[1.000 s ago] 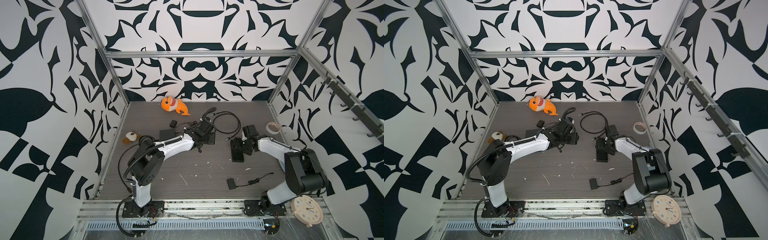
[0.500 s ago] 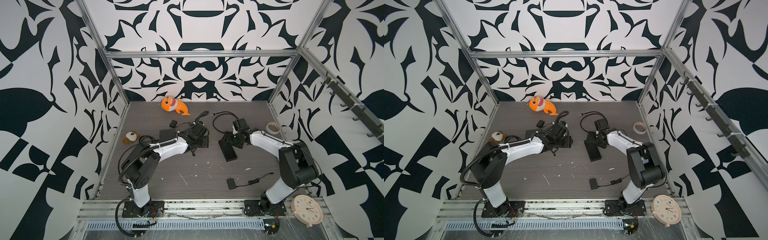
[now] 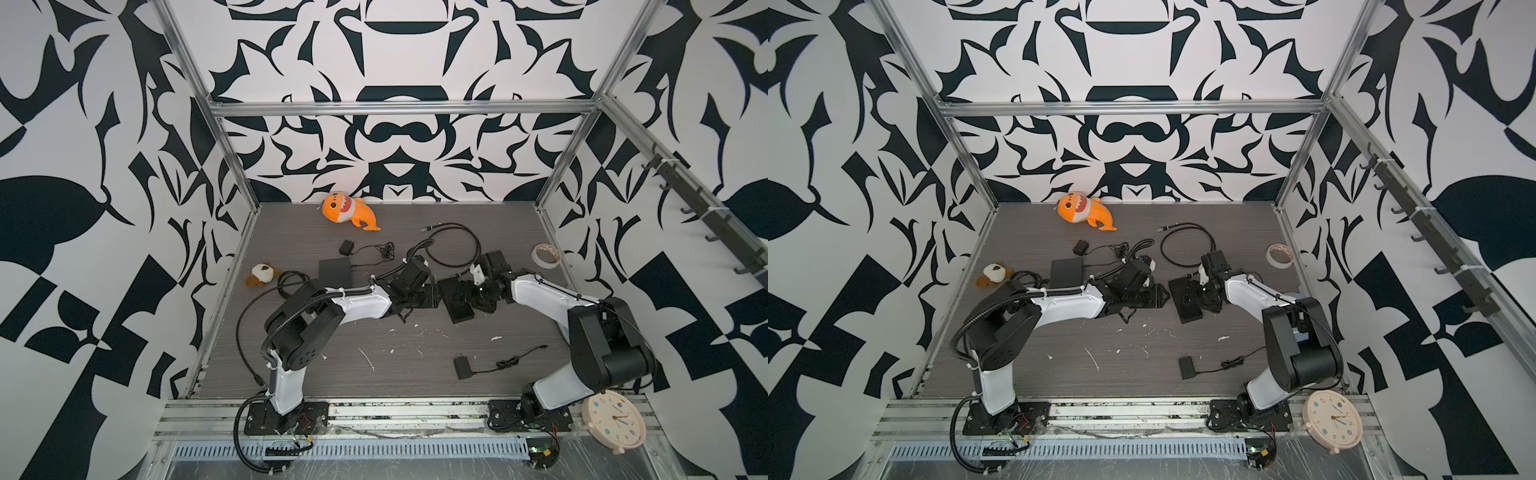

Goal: Insert the plug into the switch port

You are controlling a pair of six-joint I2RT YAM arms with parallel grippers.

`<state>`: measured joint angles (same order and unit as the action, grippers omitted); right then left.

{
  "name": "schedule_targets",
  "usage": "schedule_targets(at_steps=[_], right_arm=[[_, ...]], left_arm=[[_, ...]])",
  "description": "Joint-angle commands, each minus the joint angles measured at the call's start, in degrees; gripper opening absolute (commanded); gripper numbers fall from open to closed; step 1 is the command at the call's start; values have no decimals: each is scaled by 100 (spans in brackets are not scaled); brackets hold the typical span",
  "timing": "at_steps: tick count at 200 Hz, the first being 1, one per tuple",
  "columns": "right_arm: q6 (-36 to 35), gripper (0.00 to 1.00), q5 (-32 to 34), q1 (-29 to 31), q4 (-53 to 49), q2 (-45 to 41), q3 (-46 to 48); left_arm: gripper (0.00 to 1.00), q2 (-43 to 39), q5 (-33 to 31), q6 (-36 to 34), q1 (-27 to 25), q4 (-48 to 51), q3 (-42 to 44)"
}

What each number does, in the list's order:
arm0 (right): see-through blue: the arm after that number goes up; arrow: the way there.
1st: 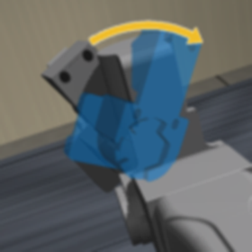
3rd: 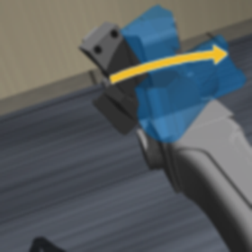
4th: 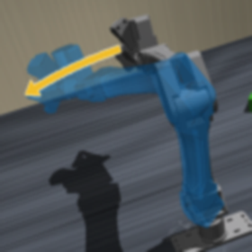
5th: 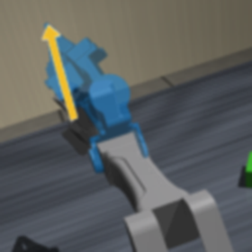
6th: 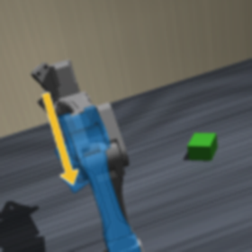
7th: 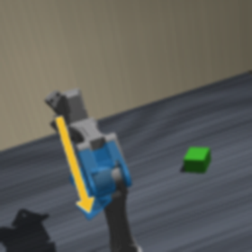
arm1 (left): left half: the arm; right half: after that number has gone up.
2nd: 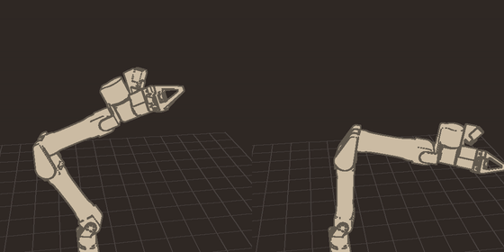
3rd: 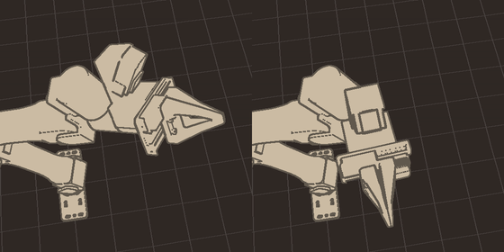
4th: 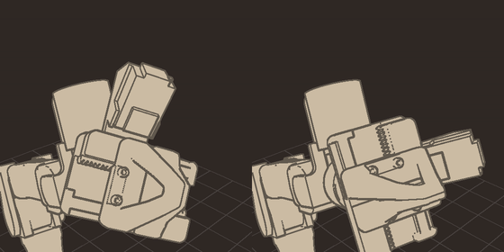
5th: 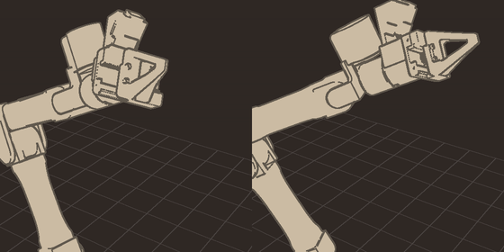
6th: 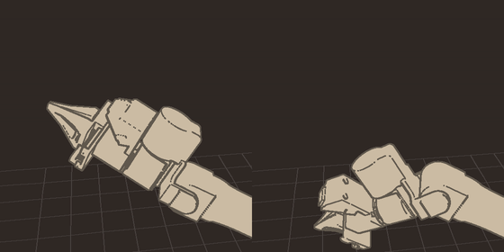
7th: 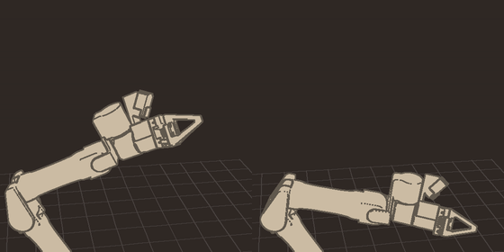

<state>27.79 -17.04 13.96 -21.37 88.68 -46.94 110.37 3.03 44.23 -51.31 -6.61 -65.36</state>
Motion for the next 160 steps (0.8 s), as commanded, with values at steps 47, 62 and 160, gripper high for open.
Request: schedule_targets(at_steps=[47, 62, 160], right_arm=[[294, 54, -890, 217, 1216, 467, 48], [346, 53, -884, 336, 1298, 755, -192], [245, 64, -754, 192, 163, 900, -1401]], left_arm=[[52, 642, 136, 575, 248, -716, -258], [52, 601, 91, 548, 367, -679, -249], [54, -405, -978, -1153, 768, 926, -490]])
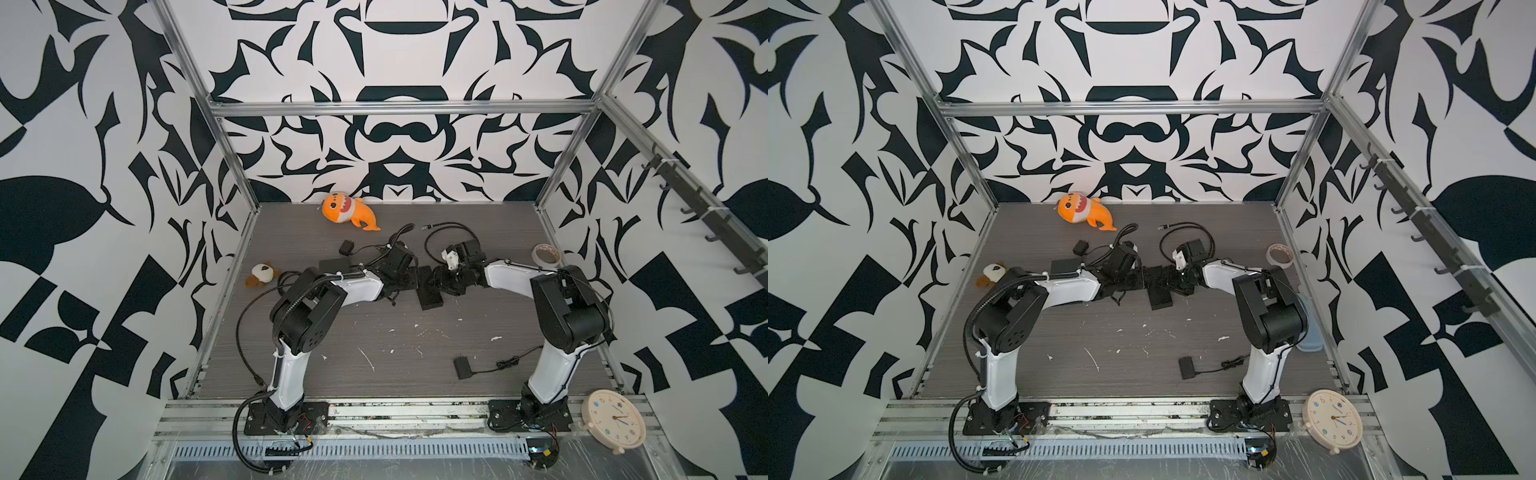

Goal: Insert the plug into the switch port

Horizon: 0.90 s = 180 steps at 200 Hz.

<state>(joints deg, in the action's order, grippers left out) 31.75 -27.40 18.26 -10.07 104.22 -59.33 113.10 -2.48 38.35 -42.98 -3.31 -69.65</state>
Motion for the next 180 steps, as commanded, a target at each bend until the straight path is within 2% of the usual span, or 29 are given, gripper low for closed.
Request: schedule_targets(at_steps=[1, 14, 58, 78, 87, 99, 115, 138, 168, 180], right_arm=[[-151, 64, 325, -259, -1013, -691, -155], [-66, 69, 752, -510, -1627, -1195, -53], [1225, 80, 2250, -1289, -3363, -3197, 854], [1633, 95, 2870, -1537, -3895, -3950, 1244], [1709, 96, 2957, -1743, -4132, -4095, 1384], [1678, 96, 2672, -2054, -4249, -4122, 1578], [1711, 91, 2389, -2228, -4264, -3989, 1864], [1907, 82, 2314, -2228, -4164, -3797, 2157], [2070, 63, 2258, -2230, -3607, -3587, 2498], [2094, 59, 2266, -2230, -3548, -3466, 2554]], left_arm=[[54, -707, -441, -565, -72, 591, -38], [54, -957, -509, -561, -126, 536, 194], [55, -1238, -639, -495, -206, 343, 661], [56, -1243, -706, -427, -211, 60, 858], [56, -1270, -708, -403, -211, -4, 923], [56, -1325, -647, -398, -205, -100, 1013], [57, -1415, -579, -357, -206, -222, 1143], [57, -1492, -494, -226, -208, -541, 1393], [57, -1458, -400, -286, -197, -581, 1407], [57, -1473, -413, -342, -187, -546, 1402]])
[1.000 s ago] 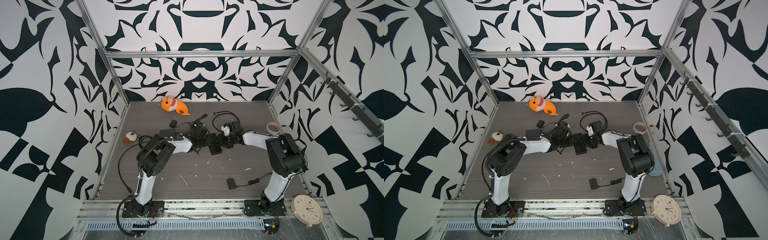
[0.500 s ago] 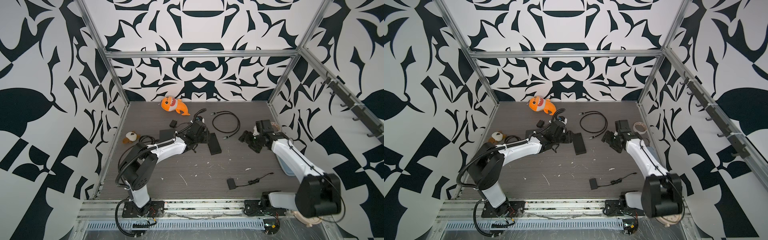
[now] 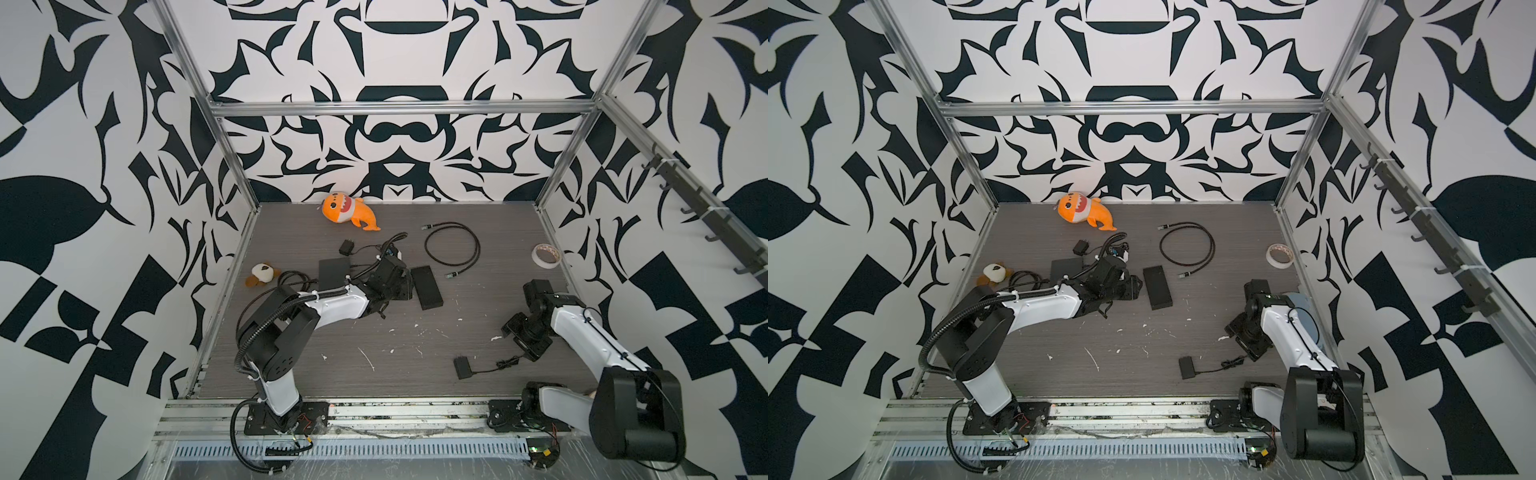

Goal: Insert the plug into the switch port

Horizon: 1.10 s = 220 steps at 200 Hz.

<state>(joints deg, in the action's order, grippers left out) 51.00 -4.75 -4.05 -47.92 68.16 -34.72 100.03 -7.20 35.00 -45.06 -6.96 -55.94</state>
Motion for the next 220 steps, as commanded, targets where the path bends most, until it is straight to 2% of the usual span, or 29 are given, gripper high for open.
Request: schedule_targets(at_steps=[1, 25, 45, 90, 127, 151, 189, 220], right_arm=[[166, 59, 1, 1, 243, 147, 100], [305, 51, -103, 3, 574, 224, 282], [284, 51, -29, 1, 587, 292, 255], [-280, 61, 344, -31, -420, 120, -677], [32, 75, 777, -178, -1296, -313, -796], [314, 78, 760, -414, -1130, -451, -358], [311, 79, 605, -674, -744, -155, -187], [513, 73, 447, -781, -195, -86, 103]], left_arm=[[57, -167, 60, -10, 22, -182, 31], [57, -223, 55, -29, 99, -177, 73], [57, -295, 38, 14, 153, -286, 186], [58, -313, 51, 93, 184, -312, 157], [57, -247, 131, 193, 182, -378, 95], [58, -230, 149, 194, 182, -304, 25], [57, -256, 142, 147, 182, -199, -10], [57, -328, -2, 154, 182, -220, 68]])
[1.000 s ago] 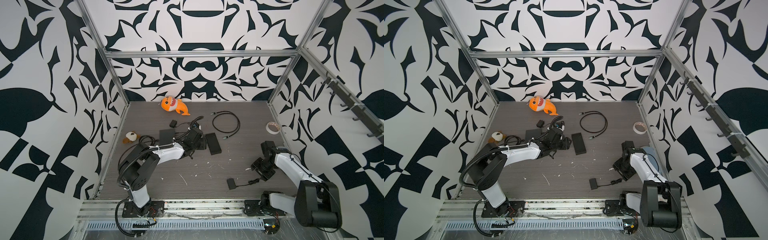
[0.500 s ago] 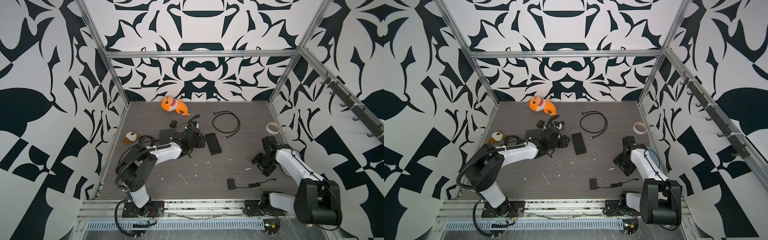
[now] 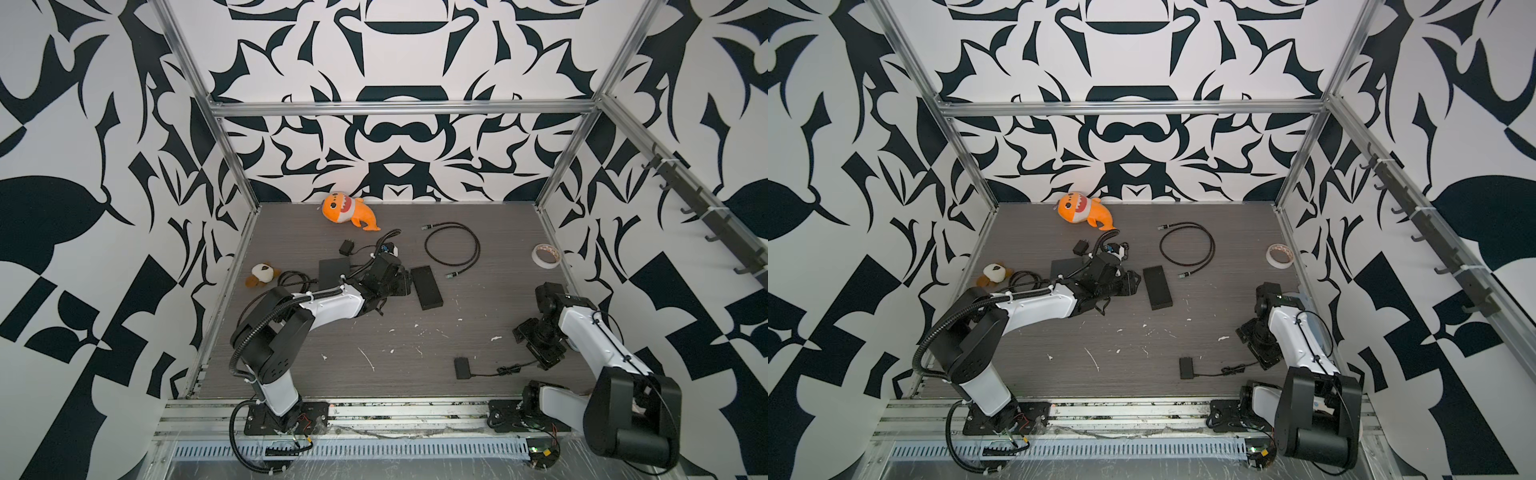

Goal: Insert the plug into the switch port

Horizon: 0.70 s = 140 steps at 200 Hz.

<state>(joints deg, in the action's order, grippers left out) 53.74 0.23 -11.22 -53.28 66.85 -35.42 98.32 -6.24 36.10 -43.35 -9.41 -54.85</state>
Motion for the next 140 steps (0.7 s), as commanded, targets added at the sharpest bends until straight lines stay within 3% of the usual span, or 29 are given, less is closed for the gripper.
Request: schedule_targets(at_steps=[1, 46, 72, 98, 140], right_arm=[[241, 72, -50, -64, 360, 55, 179], [260, 61, -189, -82, 941, 204, 364], [187, 46, -430, -79, 1446, 374, 369], [-84, 24, -734, -52, 1826, 763, 256], [-767, 19, -1010, 685, 2249, 1734, -603]], left_arm=[[57, -166, -102, 41, 11, 30, -38], [58, -285, -339, -33, 20, 106, 8], [58, -166, -291, 16, 20, 91, -76], [58, -20, -268, 14, 21, 135, -197], [58, 309, -262, 11, 26, 253, -491]])
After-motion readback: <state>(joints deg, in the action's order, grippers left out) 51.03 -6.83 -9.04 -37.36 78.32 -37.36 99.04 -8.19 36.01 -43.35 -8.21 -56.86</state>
